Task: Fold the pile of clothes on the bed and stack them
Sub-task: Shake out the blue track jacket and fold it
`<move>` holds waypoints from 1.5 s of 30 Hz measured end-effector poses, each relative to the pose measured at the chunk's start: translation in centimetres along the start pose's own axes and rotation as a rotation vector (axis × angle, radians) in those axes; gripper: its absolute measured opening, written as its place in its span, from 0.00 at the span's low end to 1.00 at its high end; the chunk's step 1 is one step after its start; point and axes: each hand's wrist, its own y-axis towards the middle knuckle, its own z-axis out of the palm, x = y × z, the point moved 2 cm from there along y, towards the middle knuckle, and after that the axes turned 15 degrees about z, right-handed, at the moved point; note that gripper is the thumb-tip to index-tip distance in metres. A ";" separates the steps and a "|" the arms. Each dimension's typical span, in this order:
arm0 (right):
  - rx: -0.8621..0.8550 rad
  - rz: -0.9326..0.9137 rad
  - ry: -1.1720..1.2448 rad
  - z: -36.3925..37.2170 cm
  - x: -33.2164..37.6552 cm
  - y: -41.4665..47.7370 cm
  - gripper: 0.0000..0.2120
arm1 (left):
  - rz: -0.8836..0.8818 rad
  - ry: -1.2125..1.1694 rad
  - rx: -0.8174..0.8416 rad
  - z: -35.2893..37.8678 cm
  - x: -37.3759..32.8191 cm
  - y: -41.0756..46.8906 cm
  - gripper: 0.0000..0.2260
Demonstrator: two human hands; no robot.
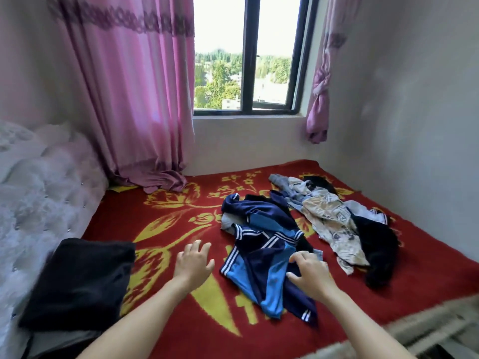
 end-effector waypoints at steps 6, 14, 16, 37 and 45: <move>-0.132 0.068 0.002 -1.5 -4.8 1.3 0.15 | 0.072 0.018 0.039 1.5 -4.7 4.0 0.23; -0.035 0.151 -0.106 -0.3 -8.9 8.9 0.20 | 0.098 -0.043 0.073 5.0 -6.9 13.1 0.23; -0.033 0.179 -0.152 0.1 -9.6 11.0 0.21 | 0.087 -0.088 0.078 5.8 -7.0 15.7 0.23; 0.220 -0.031 -0.113 8.7 -10.1 31.9 0.23 | -0.312 -0.198 0.117 12.2 -3.9 26.8 0.22; 0.351 -0.221 -0.159 15.3 -8.9 39.0 0.22 | -0.612 -0.277 0.061 14.4 -4.1 26.4 0.22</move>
